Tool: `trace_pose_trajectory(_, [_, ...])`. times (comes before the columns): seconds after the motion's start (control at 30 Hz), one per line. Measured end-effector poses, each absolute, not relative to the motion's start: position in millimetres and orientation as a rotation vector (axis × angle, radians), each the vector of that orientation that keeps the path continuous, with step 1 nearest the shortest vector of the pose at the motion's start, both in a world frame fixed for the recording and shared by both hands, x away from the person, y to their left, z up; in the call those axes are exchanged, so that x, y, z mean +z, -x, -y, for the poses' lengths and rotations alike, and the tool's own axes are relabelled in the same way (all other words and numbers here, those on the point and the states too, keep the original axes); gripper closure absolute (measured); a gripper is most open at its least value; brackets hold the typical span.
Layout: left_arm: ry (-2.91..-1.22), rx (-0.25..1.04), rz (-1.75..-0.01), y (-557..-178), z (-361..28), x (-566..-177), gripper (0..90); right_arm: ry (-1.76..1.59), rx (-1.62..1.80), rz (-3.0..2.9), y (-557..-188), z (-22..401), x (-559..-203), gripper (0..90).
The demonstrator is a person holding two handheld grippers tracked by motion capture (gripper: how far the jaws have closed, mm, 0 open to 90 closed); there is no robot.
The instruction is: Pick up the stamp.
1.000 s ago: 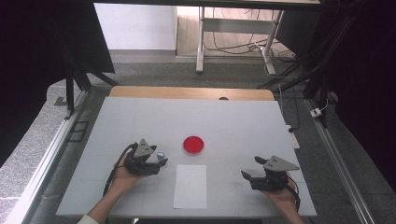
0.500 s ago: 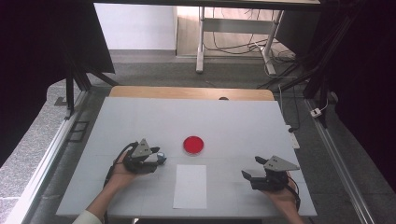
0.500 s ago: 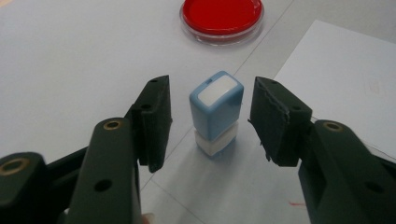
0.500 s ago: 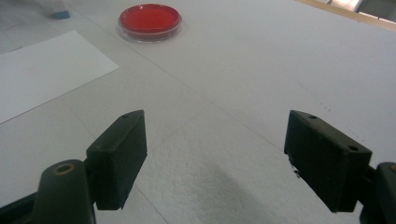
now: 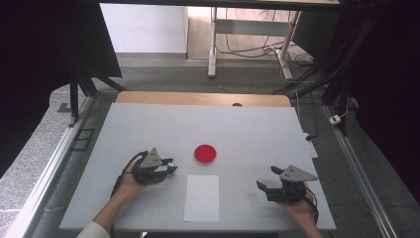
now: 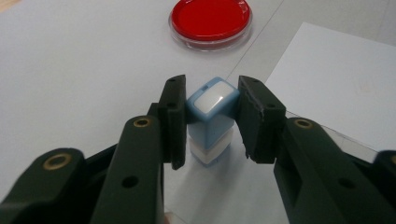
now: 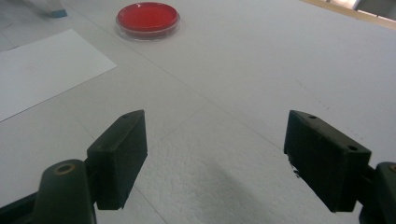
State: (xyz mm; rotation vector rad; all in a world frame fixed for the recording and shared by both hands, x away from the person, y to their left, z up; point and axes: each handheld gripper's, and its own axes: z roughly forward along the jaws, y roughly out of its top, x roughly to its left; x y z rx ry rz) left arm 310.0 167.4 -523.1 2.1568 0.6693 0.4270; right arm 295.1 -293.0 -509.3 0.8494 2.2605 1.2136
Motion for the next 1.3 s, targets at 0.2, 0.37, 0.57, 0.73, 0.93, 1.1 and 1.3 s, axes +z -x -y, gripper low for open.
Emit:
trace_pose_trajectory(0.2, [-2.164,0.432,-0.661,-308,-167,-522,65.3,-0.850,1.213,-2.259,-295,293,-509,21.4])
trace_pose_trajectory(0.37, [-2.174,0.445,-0.656,-307,-165,-521,65.9,-0.852,1.217,-2.257,-295,294,-509,21.5])
trace_pose_trajectory(0.57, [-2.180,0.430,-0.659,-306,-164,-520,66.0,-0.851,1.211,-2.256,-296,294,-510,21.6])
trace_pose_trajectory(0.73, [-2.160,0.440,-0.678,-306,-167,-518,66.1,-0.854,1.214,-2.255,-295,294,-510,21.6])
trace_pose_trajectory(0.93, [-2.106,0.430,-0.728,-306,-173,-513,66.2,-0.854,1.204,-2.255,-295,294,-510,22.0])
trace_pose_trajectory(1.1, [-2.074,0.453,-0.733,-303,-175,-508,66.4,-0.849,1.205,-2.254,-295,294,-510,22.4])
trace_pose_trajectory(1.3, [-2.033,0.501,-0.676,-293,-172,-499,66.4,-0.849,1.217,-2.247,-295,294,-509,22.8])
